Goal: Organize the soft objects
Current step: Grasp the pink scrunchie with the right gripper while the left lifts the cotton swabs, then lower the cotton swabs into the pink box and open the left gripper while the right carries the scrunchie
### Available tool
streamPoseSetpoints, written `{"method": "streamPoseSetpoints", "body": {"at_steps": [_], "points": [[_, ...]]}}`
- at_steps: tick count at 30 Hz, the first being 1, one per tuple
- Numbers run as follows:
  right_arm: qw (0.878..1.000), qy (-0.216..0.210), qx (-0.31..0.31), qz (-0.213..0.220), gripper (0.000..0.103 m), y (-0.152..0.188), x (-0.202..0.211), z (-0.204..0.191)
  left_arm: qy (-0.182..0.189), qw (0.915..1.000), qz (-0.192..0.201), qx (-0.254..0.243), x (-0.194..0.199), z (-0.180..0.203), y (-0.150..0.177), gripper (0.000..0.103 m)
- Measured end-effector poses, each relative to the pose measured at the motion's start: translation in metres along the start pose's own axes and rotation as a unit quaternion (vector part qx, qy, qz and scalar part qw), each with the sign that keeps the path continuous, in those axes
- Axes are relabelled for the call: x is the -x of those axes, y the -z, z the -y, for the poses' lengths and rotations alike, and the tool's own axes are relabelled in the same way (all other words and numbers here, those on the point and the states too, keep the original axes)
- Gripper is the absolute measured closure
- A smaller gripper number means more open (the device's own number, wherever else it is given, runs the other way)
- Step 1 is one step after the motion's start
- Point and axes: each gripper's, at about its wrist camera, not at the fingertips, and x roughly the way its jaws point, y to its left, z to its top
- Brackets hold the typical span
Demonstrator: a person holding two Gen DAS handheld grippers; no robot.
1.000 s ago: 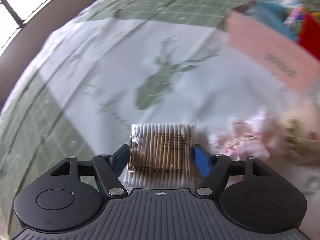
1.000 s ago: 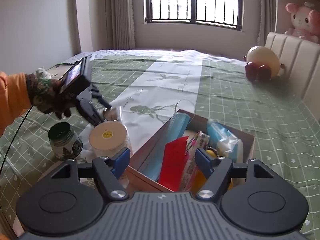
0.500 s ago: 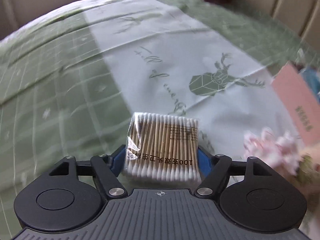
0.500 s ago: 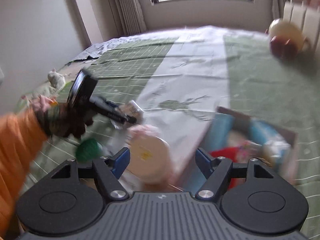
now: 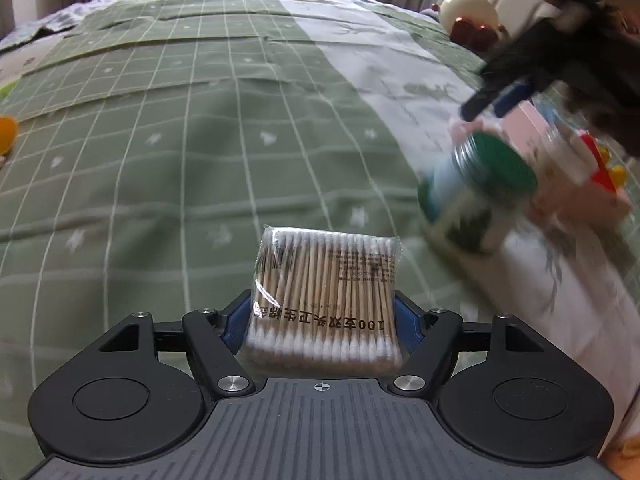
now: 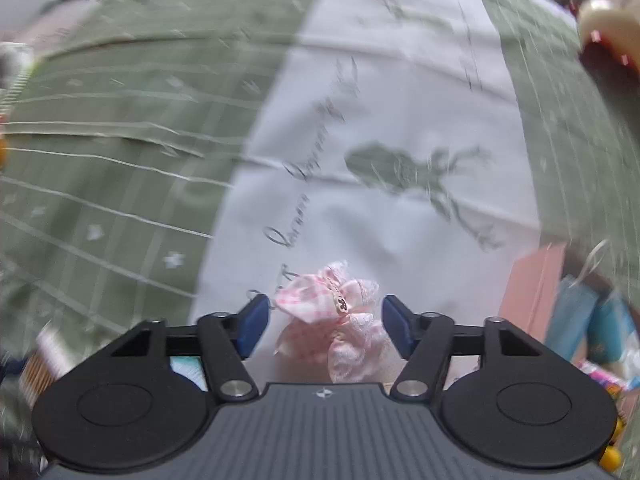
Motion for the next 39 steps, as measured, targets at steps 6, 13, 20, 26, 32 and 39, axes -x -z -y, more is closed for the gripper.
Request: {"method": "streamPoseSetpoints", "body": {"at_steps": [6,13,20,26,32,39], "points": [[0.999,0.043,0.026,-0.014,0.082,0.009,-0.015,-0.019,0.005,0.9998,0.017,-0.004,0.009,0.002,0.014,0.027],[0.994,-0.004,0.085,0.063,0.088,0.034,0.057,-0.049,-0.007,0.9998,0.021,0.0,0.013,0.01,0.016,0.027],[0.983,-0.051,0.07,0.16,0.088,0.064,0.147,-0.015,0.003,0.9981,0.061,0.006,0.041,0.037,-0.007,0.027],[0.945,-0.117,0.001,0.304,0.088,0.14,0.211,0.077,0.037,0.9898,0.137,-0.002,0.073,0.09,-0.057,0.027],[0.903,-0.111,-0.07,0.408,0.088,0.219,0.216,0.171,0.102,0.9834,0.141,-0.052,0.055,0.187,-0.104,0.027],[0.869,-0.062,-0.192,0.453,0.088,0.275,0.162,0.241,0.154,0.9791,0.107,-0.078,-0.011,0.282,-0.12,0.027]]}}
